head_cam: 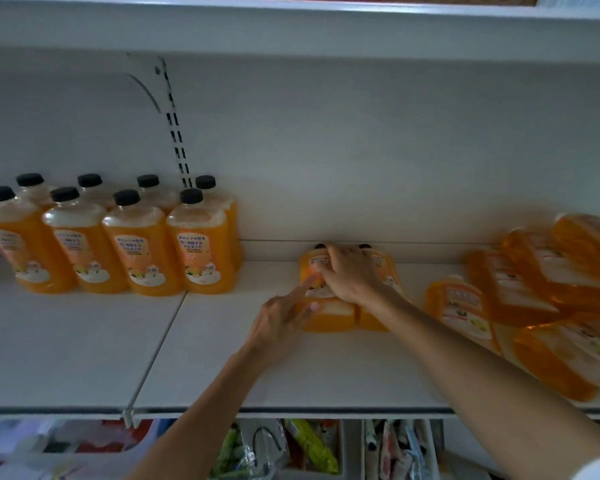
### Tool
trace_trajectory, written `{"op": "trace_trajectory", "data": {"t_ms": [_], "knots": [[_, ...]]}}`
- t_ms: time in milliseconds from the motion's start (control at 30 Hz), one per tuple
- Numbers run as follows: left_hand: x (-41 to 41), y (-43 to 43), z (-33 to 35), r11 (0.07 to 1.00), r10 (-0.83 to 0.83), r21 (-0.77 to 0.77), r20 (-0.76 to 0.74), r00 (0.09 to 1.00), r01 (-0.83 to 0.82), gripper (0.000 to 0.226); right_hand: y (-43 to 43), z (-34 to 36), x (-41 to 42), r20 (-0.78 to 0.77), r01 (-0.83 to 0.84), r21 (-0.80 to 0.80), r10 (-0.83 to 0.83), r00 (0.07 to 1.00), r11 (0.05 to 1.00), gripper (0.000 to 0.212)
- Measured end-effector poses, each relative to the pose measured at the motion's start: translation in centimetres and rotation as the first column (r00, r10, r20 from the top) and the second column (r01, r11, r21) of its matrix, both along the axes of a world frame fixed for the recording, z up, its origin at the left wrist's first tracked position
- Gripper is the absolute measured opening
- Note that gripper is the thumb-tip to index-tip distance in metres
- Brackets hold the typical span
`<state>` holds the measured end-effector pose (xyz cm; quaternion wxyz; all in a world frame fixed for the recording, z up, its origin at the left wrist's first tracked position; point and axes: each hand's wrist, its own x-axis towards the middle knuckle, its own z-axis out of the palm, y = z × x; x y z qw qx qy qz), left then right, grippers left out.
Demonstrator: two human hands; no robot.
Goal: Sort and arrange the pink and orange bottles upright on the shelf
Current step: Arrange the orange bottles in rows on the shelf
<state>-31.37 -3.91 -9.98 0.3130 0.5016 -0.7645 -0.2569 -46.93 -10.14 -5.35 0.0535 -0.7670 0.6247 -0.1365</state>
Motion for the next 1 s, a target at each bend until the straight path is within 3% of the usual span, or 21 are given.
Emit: {"op": "trace_trajectory", "data": {"t_ms": [133, 267, 367, 533, 633, 733, 867, 1000], "knots": [[0.1, 0.1, -0.3, 0.999, 0.019, 0.043, -0.078, 0.997, -0.015, 0.079, 0.3, 0.2, 0.3, 0.106, -0.009, -0.019, 0.011, 0.994, 1.0, 0.053], [0.0, 0.1, -0.4, 0.997, -0.03, -0.08, -0.126, 0.992, 0.02, 0.06, 0.6, 0.0, 0.8, 0.102, 0.005, -0.185, 0.014, 0.995, 0.983, 0.047], [0.3, -0.4, -0.4, 0.987, -0.076, -0.153, -0.243, 0.967, 0.039, 0.073, 1.0, 0.3, 1.5, 0.147, -0.008, -0.26, 0.048, 0.988, 0.965, 0.056], [0.4, -0.4, -0.7, 0.993, -0.053, -0.116, -0.396, 0.917, 0.007, 0.08, 1.9, 0.7, 2.0, 0.242, 0.005, -0.289, 0.068, 0.968, 0.957, 0.059], [0.3, -0.2, -0.4, 0.996, -0.026, -0.084, -0.422, 0.906, -0.01, 0.09, 2.1, 1.2, 1.1, 0.359, 0.064, -0.269, 0.039, 0.933, 0.961, 0.07], [0.7, -0.3, -0.7, 0.999, 0.023, -0.018, -0.45, 0.893, -0.035, 0.088, 2.5, 2.1, 0.7, 0.381, 0.039, -0.264, 0.067, 0.922, 0.964, 0.071], [1.1, 0.2, -0.1, 0.998, -0.041, 0.022, -0.455, 0.89, 0.057, 0.087, 3.3, 3.3, 1.3, 0.446, -0.033, -0.313, 0.177, 0.877, 0.949, 0.059], [1.6, 0.4, -0.1, 0.99, -0.069, 0.073, -0.482, 0.873, 0.119, 0.089, 4.3, 2.4, 0.5, 0.53, 0.005, -0.261, 0.139, 0.837, 0.965, 0.071]]}}
